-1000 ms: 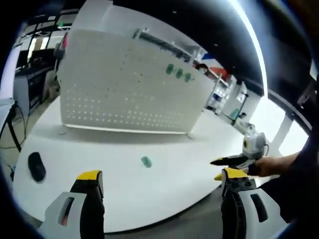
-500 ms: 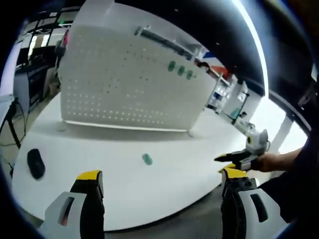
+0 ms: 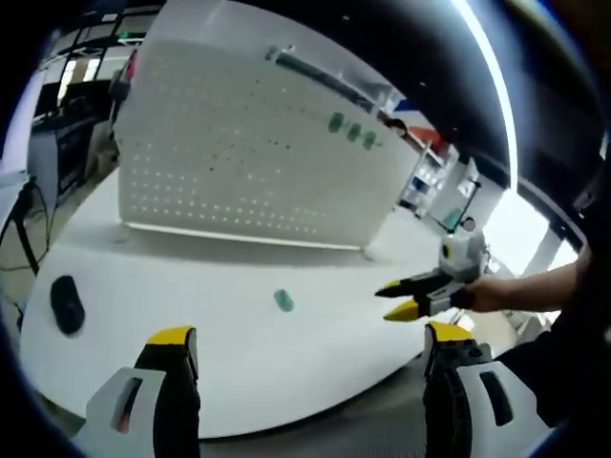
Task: Insert the hook assembly into the mounting plate slot until the hook locks in place.
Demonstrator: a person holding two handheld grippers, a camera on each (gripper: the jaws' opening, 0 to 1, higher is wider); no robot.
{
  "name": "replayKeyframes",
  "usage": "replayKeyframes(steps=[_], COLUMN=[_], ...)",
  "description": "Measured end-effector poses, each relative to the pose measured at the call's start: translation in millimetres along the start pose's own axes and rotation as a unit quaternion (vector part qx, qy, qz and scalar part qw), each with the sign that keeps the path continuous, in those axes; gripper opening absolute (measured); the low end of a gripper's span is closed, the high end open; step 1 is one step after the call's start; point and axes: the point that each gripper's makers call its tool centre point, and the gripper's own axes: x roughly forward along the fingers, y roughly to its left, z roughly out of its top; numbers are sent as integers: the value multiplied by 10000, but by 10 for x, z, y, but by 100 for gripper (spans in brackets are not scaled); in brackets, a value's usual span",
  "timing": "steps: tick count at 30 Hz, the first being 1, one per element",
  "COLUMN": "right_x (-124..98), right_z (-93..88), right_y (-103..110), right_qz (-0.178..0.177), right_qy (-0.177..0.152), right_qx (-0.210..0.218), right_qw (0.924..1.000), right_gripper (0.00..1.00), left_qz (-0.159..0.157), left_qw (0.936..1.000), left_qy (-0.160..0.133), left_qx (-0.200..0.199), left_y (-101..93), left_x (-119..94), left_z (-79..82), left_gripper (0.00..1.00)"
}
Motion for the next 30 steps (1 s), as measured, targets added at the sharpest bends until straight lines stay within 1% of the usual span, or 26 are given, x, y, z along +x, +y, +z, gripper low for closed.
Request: replayKeyframes(steps=[6, 7, 8, 9, 16, 18, 19, 20, 21, 27, 30], right_x=[349, 393, 451, 495, 811, 890, 922, 965, 1005, 1199, 1282], right_z=[111, 116, 150, 168, 315, 297, 299, 307, 313, 397, 379], right_y=[-69, -94, -123, -137, -256, -290, -294, -337, -345, -365, -347], right_qz=[263, 258, 253, 270, 322, 357, 386, 342, 381, 516, 619], right_qy=[221, 280, 278, 292, 368, 560, 602, 660, 734, 804, 883], right_qx=[-298, -359, -522, -585, -607, -707, -809, -1029, -1211, -1258, -1286], right_qw=[9990, 9986, 9979, 9975, 9970, 9953, 9942, 9919, 9892, 9874, 9858], right_gripper=[41, 40, 39, 38, 34, 29, 28, 27, 27, 26, 26], left_qz=[58, 70, 78, 80, 116, 121, 125, 130, 135, 163, 175], left_qw=[9999, 9999, 9999, 9999, 9998, 9997, 9997, 9997, 9996, 9994, 9993], left_qy=[60, 65, 68, 67, 119, 133, 137, 133, 132, 181, 188], left_qx=[-74, -83, -95, -104, -140, -153, -156, -169, -195, -262, -279], left_y=[53, 59, 62, 63, 91, 97, 101, 104, 108, 137, 154], left_x=[-7, -6, -4, -3, 21, 28, 29, 30, 31, 48, 54], left_z=[-34, -34, -33, -31, -39, -44, -45, -45, -48, -84, -81], left_gripper=[100, 100, 100, 100, 100, 100, 100, 99, 100, 99, 99])
